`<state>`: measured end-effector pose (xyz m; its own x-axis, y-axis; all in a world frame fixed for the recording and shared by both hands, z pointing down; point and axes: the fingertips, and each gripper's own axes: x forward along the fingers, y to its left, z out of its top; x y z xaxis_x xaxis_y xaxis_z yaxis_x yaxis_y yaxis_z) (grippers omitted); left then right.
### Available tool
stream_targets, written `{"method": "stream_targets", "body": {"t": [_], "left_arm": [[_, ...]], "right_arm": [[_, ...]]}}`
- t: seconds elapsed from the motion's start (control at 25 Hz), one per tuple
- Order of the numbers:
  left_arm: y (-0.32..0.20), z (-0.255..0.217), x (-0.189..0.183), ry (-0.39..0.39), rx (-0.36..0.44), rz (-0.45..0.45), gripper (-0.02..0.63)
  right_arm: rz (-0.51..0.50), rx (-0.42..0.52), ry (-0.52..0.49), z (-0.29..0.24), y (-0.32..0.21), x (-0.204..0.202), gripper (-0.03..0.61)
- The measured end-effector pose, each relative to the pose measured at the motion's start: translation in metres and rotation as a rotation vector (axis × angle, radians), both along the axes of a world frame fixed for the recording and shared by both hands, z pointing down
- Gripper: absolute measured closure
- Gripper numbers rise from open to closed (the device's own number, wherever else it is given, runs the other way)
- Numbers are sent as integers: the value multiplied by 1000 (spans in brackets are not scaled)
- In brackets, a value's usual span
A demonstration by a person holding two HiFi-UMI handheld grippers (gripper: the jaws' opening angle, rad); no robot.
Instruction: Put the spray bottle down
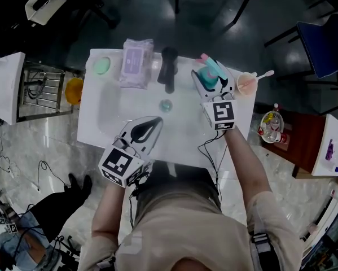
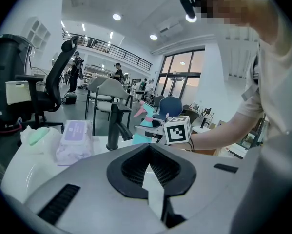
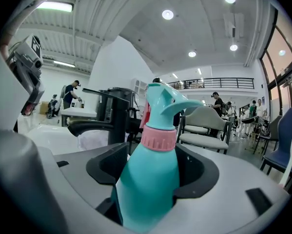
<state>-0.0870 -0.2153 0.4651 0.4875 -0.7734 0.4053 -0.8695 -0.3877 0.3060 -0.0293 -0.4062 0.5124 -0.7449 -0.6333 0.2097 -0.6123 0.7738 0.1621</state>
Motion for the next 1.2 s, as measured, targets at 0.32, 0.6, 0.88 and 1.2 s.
{"method": "stream_targets", "body": {"t": [0.32,0.6,0.88,1.2], "left_arm": [[-1,5,1,10,-9,3,604],[-4,7,2,15,-13,15,604],[-1,10,4,17,-20,35,604],[2,11,2,23,-21,43,603]], "right_arm": [[-12,18,-13,-1,-2,-2,305],[-41,-1,-14,-1,-4,-7,305],[-24,-40,-53,-7,-1,0,305],[18,-43,-12,-10,11,12,305]]}}
